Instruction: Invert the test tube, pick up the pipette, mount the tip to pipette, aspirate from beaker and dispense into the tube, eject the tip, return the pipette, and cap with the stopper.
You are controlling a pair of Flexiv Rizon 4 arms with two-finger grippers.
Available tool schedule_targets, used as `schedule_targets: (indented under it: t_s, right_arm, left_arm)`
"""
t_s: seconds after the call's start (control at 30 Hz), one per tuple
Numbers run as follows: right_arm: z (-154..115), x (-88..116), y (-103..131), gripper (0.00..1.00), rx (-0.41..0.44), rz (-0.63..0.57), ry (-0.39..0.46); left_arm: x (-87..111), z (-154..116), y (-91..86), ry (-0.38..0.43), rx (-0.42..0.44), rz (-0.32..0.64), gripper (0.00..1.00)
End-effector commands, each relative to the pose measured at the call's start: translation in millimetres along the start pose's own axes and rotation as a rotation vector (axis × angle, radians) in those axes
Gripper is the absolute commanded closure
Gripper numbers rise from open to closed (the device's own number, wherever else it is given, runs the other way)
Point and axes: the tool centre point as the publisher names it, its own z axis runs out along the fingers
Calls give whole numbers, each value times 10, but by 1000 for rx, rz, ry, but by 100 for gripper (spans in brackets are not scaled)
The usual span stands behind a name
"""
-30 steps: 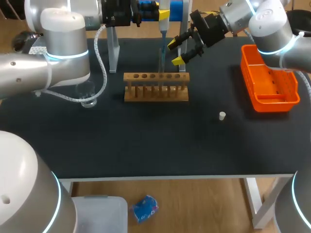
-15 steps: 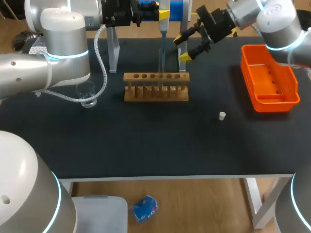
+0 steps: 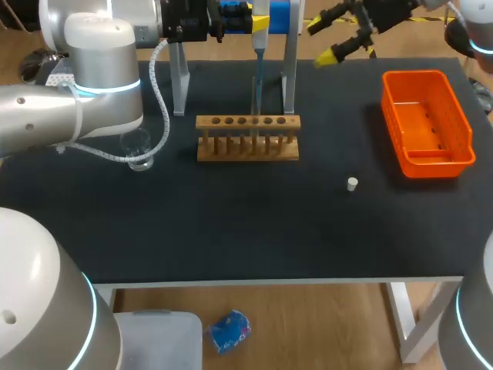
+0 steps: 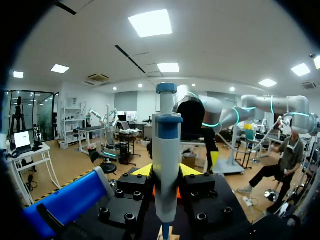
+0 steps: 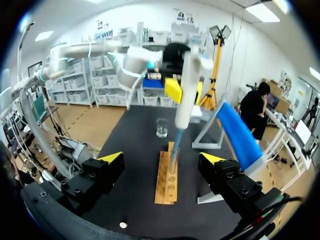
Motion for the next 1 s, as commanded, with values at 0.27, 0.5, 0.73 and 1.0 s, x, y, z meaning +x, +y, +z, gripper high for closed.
schedule_targets:
  t_s: [0.27, 0.5, 0.73, 1.0]
  right_arm:
    - [-414, 34, 522, 100, -73, -75, -43]
    - [-443, -90, 868, 100, -148, -93, -35]
    - [-378, -250, 1172, 100, -261, -79, -8]
    - [-230, -281, 1581, 100, -429, -70, 101]
  left_arm:
    - [-1, 9, 0, -2, 1, 1, 100]
    - [-1, 9, 0, -2, 1, 1, 100]
    - [-1, 9, 0, -2, 1, 1, 100]
    - [-1, 9, 0, -2, 1, 1, 100]
